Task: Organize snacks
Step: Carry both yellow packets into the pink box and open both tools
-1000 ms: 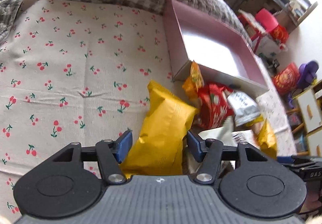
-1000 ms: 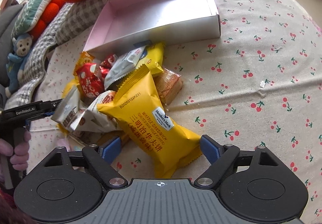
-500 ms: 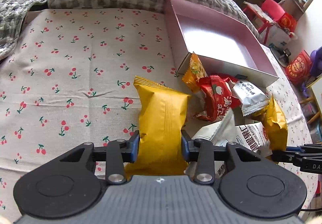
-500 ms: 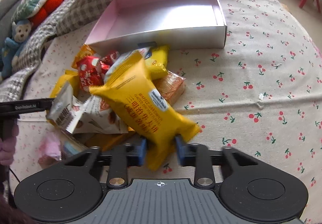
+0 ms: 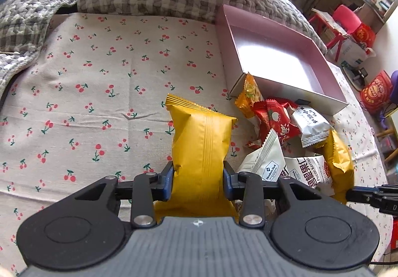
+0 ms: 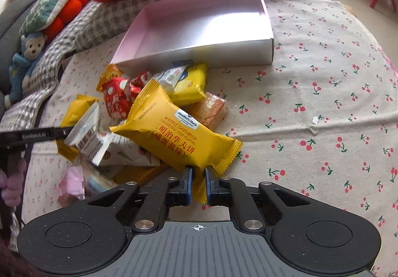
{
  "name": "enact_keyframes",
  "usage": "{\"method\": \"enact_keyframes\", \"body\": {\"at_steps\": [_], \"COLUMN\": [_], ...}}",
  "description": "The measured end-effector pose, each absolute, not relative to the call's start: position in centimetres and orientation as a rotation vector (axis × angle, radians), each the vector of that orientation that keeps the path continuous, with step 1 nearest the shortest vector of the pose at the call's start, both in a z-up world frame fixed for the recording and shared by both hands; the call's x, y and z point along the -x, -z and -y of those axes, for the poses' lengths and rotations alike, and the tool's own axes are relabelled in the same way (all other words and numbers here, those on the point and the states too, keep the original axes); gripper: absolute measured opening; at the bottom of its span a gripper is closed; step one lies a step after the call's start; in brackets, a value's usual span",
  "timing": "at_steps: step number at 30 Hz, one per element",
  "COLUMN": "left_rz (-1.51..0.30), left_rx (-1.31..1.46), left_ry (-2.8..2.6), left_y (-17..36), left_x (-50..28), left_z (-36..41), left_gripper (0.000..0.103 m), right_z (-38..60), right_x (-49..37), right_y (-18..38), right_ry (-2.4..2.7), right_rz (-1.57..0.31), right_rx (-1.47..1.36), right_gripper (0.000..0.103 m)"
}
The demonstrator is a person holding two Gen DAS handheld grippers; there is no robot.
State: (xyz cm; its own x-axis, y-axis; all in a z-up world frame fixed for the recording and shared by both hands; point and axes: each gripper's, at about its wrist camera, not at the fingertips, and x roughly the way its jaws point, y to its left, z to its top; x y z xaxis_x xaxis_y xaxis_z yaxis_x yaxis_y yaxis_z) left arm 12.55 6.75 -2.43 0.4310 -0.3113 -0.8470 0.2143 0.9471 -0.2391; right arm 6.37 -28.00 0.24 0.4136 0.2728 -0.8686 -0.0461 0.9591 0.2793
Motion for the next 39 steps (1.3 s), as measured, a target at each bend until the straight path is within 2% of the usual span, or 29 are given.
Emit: {"method": "enact_keyframes", "body": {"at_steps": [1,2,3,4,5,13,15,16,18,19,22,28,39], "left_rz": [-1.075,-1.073,-1.073,-1.072,-1.071,-1.067,-1.067,-1.067,-1.065,-1.064,-1.054,-1.021,-0.937], "left_rx": [0.098,0.098,0.1,0.104,0.107,0.121,0.119,0.117,0.116,0.117,0.124,0.147,0.19], "left_ry": [0.322,0.317,0.316,0.315,0.313,0.3,0.304,0.304,0.306,0.305,0.298,0.292,0.3], "left_y": [2.3,2.2,2.2,2.1,2.1,2.0,2.1,2.1,2.1,2.0,1.8,0.7,-1.9], "left_x": [-12.5,-12.4,-12.4,-12.4,-12.4,-12.4,-12.4,-12.3,-12.3,-12.3,-12.3,-12.1,-11.7], "left_z": [-6.8,-6.9,-6.9,-7.0,-7.0,-7.0,-7.0,-6.9,-6.9,-7.0,-7.2,-7.8,-7.1], "left_gripper": [0.034,0.034,0.034,0.034,0.034,0.034,0.034,0.034,0.034,0.034,0.034,0.034,0.034], "right_z": [28.0,27.9,27.8,27.8,27.6,23.7,23.3,23.2,23.1,23.0,23.2,23.9,25.8], "right_x": [-6.3,-6.3,-6.3,-6.3,-6.3,-7.0,-7.4,-7.6,-7.6,-7.6,-7.4,-6.8,-6.9], "right_y": [-0.2,-0.3,-0.5,-0.8,-1.1,-0.7,-0.1,0.2,0.4,0.5,0.2,-1.3,-5.3], "right_ry": [-0.198,-0.197,-0.193,-0.191,-0.2,-0.297,-0.295,-0.3,-0.301,-0.311,-0.31,-0.334,-0.247], "right_rz": [-1.133,-1.13,-1.116,-1.096,-1.07,-0.976,-0.981,-0.985,-0.972,-0.975,-0.982,-0.997,-0.905], "right_rx": [-0.209,-0.183,-0.162,-0.147,-0.132,0.12,0.136,0.134,0.146,0.147,0.122,0.008,-0.128], "right_gripper": [0.024,0.041,0.052,0.073,0.079,0.078,0.074,0.072,0.061,0.048,0.042,0.039,0.039]}}
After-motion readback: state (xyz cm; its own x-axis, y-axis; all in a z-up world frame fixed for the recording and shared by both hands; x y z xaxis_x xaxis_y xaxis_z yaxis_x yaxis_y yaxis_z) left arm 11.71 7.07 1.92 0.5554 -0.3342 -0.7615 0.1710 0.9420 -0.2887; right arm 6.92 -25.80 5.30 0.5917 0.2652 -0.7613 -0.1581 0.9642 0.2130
